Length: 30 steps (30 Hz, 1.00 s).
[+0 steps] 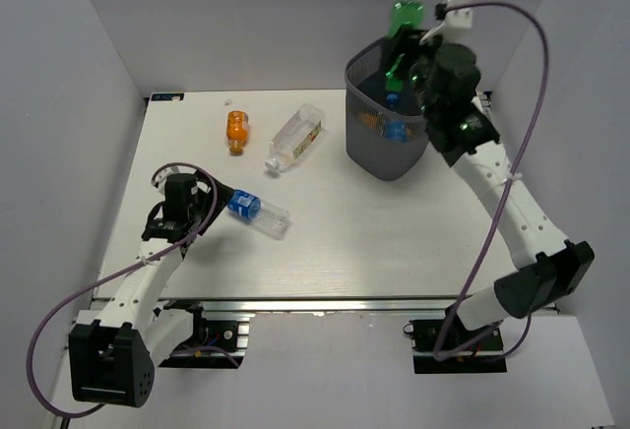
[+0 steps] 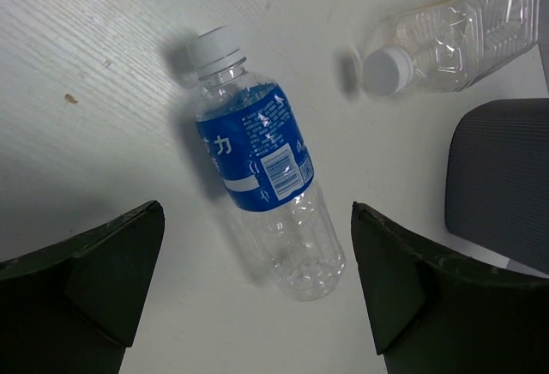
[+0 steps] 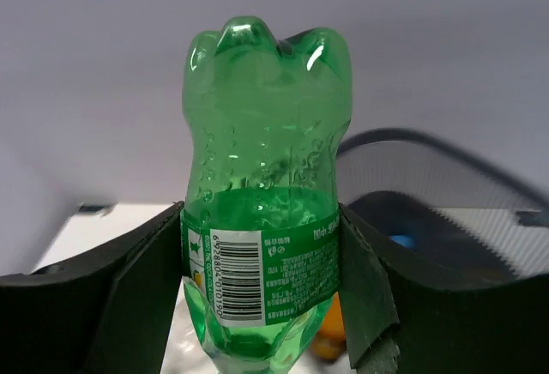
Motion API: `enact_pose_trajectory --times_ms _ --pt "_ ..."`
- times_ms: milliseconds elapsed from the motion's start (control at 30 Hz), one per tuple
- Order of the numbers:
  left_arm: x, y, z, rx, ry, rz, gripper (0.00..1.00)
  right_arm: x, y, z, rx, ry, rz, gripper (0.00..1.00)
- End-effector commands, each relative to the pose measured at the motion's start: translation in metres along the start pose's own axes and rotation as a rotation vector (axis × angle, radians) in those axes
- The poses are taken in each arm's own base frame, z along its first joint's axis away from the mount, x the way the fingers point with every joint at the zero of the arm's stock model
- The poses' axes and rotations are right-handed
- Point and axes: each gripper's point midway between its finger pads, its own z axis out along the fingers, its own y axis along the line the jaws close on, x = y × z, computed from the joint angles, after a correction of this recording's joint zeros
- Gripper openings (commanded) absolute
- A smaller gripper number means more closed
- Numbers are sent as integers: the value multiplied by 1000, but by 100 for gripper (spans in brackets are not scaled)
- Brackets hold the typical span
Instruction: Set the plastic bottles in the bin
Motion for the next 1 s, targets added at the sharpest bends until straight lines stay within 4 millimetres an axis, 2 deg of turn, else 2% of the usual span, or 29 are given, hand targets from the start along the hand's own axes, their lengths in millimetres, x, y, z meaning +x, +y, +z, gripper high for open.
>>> enact_pose_trajectory --times_ms 0,33,67,100,167,200,233,333,533,633,700,733,767,833,867,900,967 --pt "0 -16 8 58 -4 -20 98 -5 -58 26 126 27 -47 42" --pt "5 -20 10 71 9 -17 98 -2 -68 31 156 45 -58 52" --pt "11 -21 13 76 26 -37 98 27 -87 39 200 148 -86 67" --pt "13 -27 19 92 29 -45 98 19 -85 40 181 160 -91 89" --pt "23 -34 23 101 39 -53 98 35 -87 41 180 217 -97 89" --pt "20 -38 26 98 16 -51 98 43 -85 41 154 228 -102 89" --pt "27 -36 31 70 34 -40 98 41 -84 40 142 218 -109 89" --pt "29 -31 41 -5 39 -24 98 27 -78 35 111 175 -122 89" --pt "26 -21 58 -76 0 -50 98 5 -74 10 96 128 -111 89" --pt "33 -15 69 -106 21 -40 98 7 -75 -12 97 125 -83 89" --pt "41 -12 79 -122 39 -26 98 15 -72 -32 72 129 -49 89" --pt "43 -12 82 -123 43 -23 98 21 -71 -41 58 134 -27 89" --pt "47 -12 85 -122 53 -25 98 36 -69 -58 27 133 -7 89" --pt "55 -12 95 -124 78 -23 97 55 -52 -75 -84 142 47 89" --pt "57 -12 97 -128 91 -20 96 47 -44 -88 -129 101 58 89" --pt "60 -14 101 -138 108 -11 92 67 -37 -96 -182 144 68 89" --pt "62 -17 103 -143 118 7 84 71 -24 -112 -235 165 60 89"
